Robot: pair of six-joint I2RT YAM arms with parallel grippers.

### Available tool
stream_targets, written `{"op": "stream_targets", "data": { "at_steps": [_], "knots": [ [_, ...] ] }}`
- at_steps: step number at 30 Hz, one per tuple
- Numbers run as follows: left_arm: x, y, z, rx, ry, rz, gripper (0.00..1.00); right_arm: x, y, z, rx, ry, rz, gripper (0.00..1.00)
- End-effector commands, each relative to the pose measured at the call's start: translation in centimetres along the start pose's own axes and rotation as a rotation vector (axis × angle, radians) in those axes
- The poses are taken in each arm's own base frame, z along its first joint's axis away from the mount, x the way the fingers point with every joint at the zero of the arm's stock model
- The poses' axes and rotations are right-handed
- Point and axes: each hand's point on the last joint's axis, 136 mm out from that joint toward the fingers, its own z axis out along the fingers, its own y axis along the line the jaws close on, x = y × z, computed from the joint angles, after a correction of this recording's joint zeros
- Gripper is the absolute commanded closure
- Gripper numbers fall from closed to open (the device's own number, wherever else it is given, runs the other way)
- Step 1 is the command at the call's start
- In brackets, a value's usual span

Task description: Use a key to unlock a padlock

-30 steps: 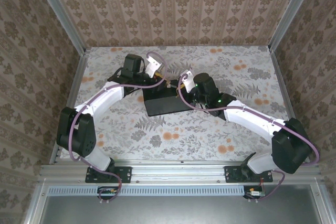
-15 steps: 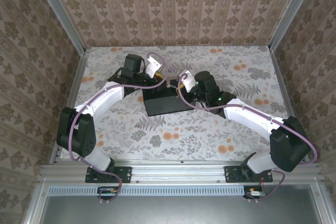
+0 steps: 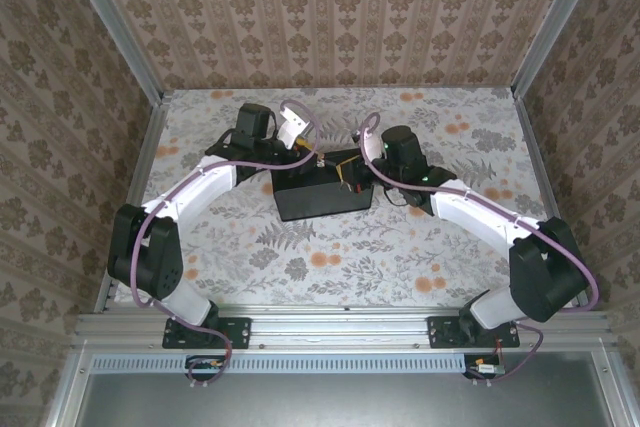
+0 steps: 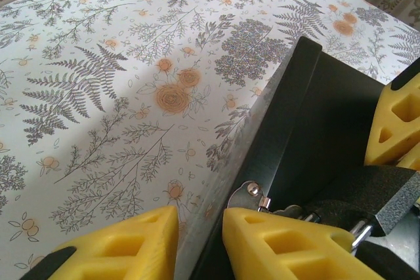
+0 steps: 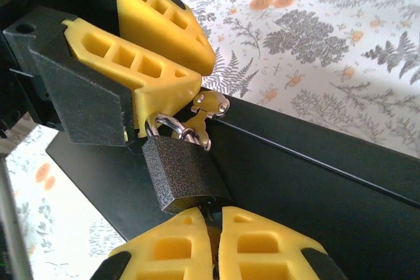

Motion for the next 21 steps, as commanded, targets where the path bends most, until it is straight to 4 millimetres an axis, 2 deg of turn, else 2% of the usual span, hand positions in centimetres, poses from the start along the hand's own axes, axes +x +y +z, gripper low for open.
{"op": "stream_targets", "data": {
  "at_steps": [1, 8, 12, 15, 17, 19, 21],
  "knots": [
    [6.0, -5.5, 1.4, 0.205, 0.191, -0.098, 0.64, 1.2, 1.7, 1.4, -0.085, 0.064, 0.185, 1.0],
    [5.9, -5.5, 1.3, 0.205, 0.187, -0.097, 0.65, 1.0, 1.6, 1.4, -0.086, 0.082, 0.382, 1.0],
    [5.2, -5.4, 1.0, 0.191, 0.169, -0.079, 0.65, 1.0, 1.4, 0.5, -0.053, 0.079, 0.386, 1.0],
    [3.4, -5.0, -0.1, 0.151, 0.123, -0.028, 0.62, 1.0, 1.4, -0.2, -0.039, 0.078, 0.339, 1.0],
    [1.4, -5.1, -1.2, 0.143, 0.08, 0.027, 0.6, 1.5, 1.3, -0.2, -0.027, 0.103, 0.306, 1.0],
    [0.3, -5.6, -2.0, 0.154, 0.059, 0.101, 0.56, 1.7, 1.4, 0.0, -0.039, 0.12, 0.275, 1.0],
    [0.0, -6.8, -2.5, 0.2, 0.04, 0.188, 0.51, 2.0, 1.5, 0.2, -0.047, 0.139, 0.242, 1.0]
  ]
}}
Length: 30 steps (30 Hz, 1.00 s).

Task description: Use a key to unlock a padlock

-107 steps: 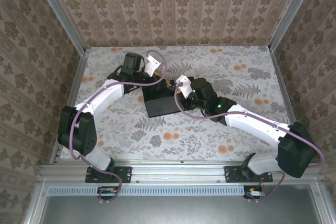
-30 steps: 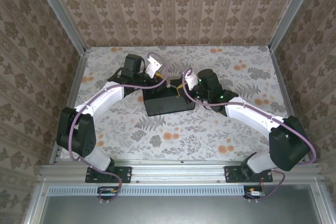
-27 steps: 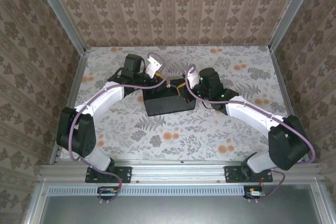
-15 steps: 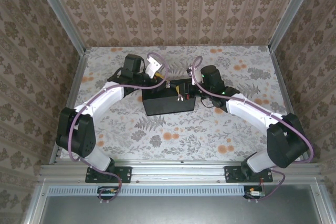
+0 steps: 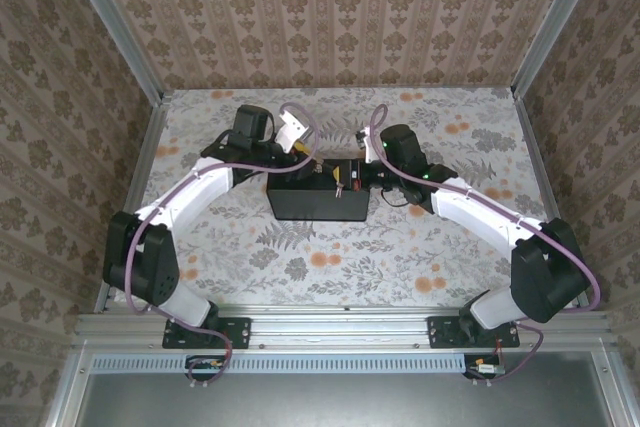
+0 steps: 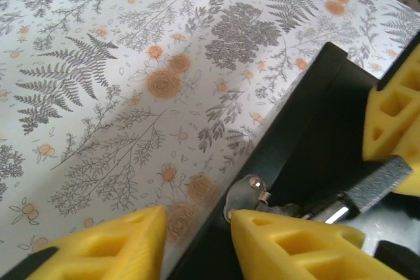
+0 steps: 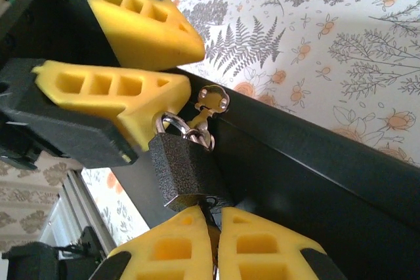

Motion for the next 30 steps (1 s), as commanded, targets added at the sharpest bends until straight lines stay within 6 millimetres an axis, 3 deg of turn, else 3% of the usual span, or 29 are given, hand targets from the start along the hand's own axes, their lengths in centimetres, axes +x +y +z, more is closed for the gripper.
{"op": "stream_targets", "data": {
  "at_steps": [1, 5, 11, 14, 17, 23, 27, 28, 30],
  "knots": [
    [-0.4, -6.1, -0.9, 0.205, -0.002, 0.186, 0.49, 1.0, -0.4, 0.8, 0.019, 0.059, -0.031, 1.0],
    [1.2, -7.2, -0.9, 0.213, -0.01, 0.356, 0.43, 1.0, -0.9, 0.7, 0.049, 0.062, -0.087, 1.0],
    [-0.1, -8.1, -1.0, 0.261, -0.085, 0.452, 0.4, 1.4, -1.4, 0.9, 0.061, 0.072, -0.142, 1.0],
    [-0.4, -6.2, 0.1, 0.193, -0.094, 0.478, 0.4, 1.5, -1.5, 0.7, 0.069, 0.068, -0.164, 1.0],
    [-1.2, -5.1, -0.2, 0.216, -0.129, 0.473, 0.4, 1.6, -1.5, 0.6, 0.068, 0.068, -0.177, 1.0],
    [-3.1, -5.5, -0.7, 0.314, -0.156, 0.522, 0.39, 1.4, -1.6, 0.5, 0.073, 0.078, -0.205, 1.0],
    [-3.6, -5.6, -1.2, 0.377, -0.138, 0.438, 0.52, 0.8, -1.6, -0.2, 0.082, 0.073, -0.191, 1.0],
    [-4.0, -4.0, -2.0, 0.338, -0.162, 0.392, 0.55, 0.6, -1.6, -0.5, 0.091, 0.071, -0.193, 1.0],
    [-4.4, -3.2, -2.7, 0.301, -0.202, 0.356, 0.61, 0.4, -1.7, -1.0, 0.108, 0.065, -0.208, 1.0]
  ]
}}
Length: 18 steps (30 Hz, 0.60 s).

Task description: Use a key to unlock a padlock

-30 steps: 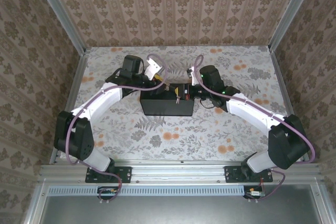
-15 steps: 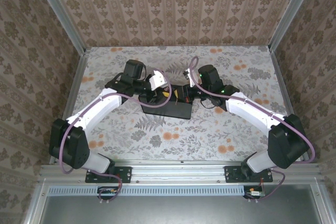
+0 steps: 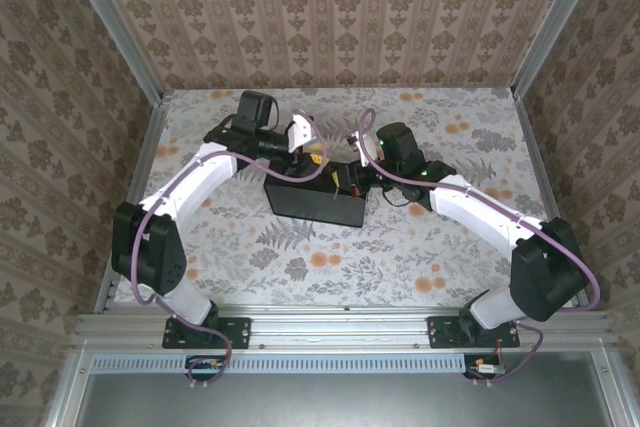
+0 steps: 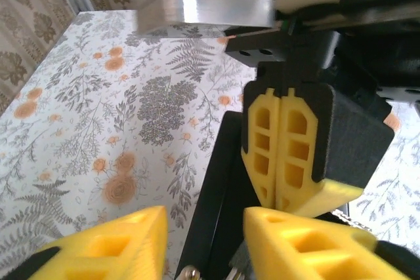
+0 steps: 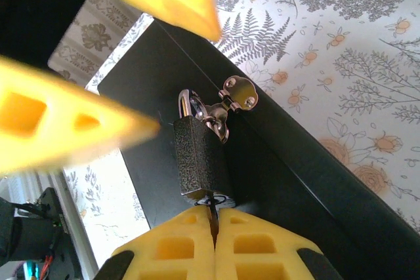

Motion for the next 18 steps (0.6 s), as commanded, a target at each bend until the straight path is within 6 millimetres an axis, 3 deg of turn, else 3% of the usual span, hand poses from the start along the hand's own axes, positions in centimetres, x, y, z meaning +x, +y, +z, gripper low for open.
{"op": "stream_targets", "data": {
  "at_steps": [1, 3, 6, 7, 10, 14, 18],
  "knots": [
    [-0.7, 0.1, -2.0, -0.018, -0.067, -0.053, 0.66, 0.4, -1.7, -0.9, 0.089, 0.033, 0.006, 1.0],
    [-0.8, -0.3, -2.4, -0.039, -0.068, -0.033, 0.75, 0.3, -1.5, -1.1, 0.083, 0.039, 0.007, 1.0],
    [-1.2, -0.7, -2.8, -0.062, -0.083, -0.025, 0.76, 0.1, -1.0, -1.2, 0.054, 0.058, 0.036, 1.0],
    [-1.4, -0.8, -2.9, -0.064, -0.092, -0.023, 0.74, -0.1, -0.9, -1.2, 0.049, 0.062, 0.042, 1.0],
    [-2.1, -1.9, -2.3, -0.016, -0.134, 0.024, 0.48, -0.4, -0.6, -1.6, 0.05, 0.05, 0.015, 1.0],
    [-1.6, -3.6, 0.1, 0.056, -0.072, 0.109, 0.41, -0.3, -0.7, -2.0, 0.062, 0.044, -0.049, 1.0],
    [-0.4, -2.4, 1.6, 0.079, -0.038, 0.104, 0.4, -0.1, -0.9, -1.9, 0.064, 0.042, -0.095, 1.0]
  ]
}}
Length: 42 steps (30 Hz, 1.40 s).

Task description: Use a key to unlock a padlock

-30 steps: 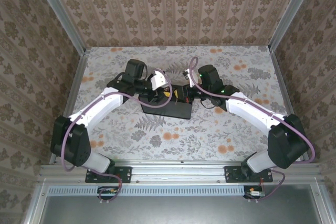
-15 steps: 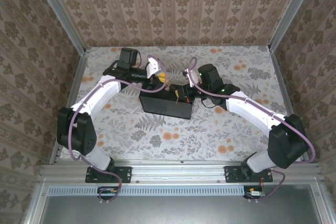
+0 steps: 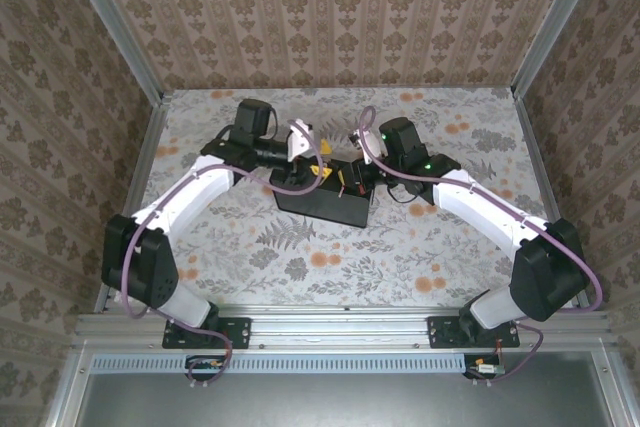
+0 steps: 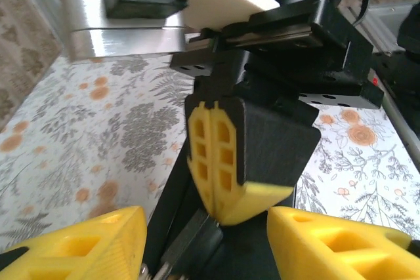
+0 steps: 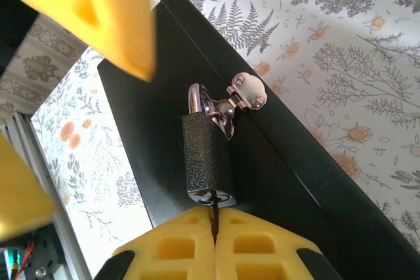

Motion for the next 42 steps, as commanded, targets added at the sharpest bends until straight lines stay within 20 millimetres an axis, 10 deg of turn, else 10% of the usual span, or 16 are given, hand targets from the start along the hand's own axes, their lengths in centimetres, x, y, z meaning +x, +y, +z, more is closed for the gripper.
{"op": "stream_targets", "data": {
  "at_steps": [1, 8, 19, 42],
  "knots": [
    [1.3, 0.6, 0.8, 0.043, 0.031, 0.021, 0.4, 0.1, -0.4, -0.9, 0.03, -0.005, -0.054, 1.0],
    [2.5, 0.4, 1.8, 0.087, 0.065, 0.031, 0.46, -0.1, -0.2, -1.0, 0.025, -0.014, -0.086, 1.0],
    [3.2, -0.5, 2.7, 0.143, 0.024, 0.026, 0.87, -0.5, -0.6, -1.1, 0.018, -0.029, -0.056, 1.0],
    [0.4, -1.6, 1.5, 0.058, -0.077, 0.127, 1.0, -1.7, -0.8, -0.8, -0.179, -0.059, 0.527, 1.0]
  ]
}}
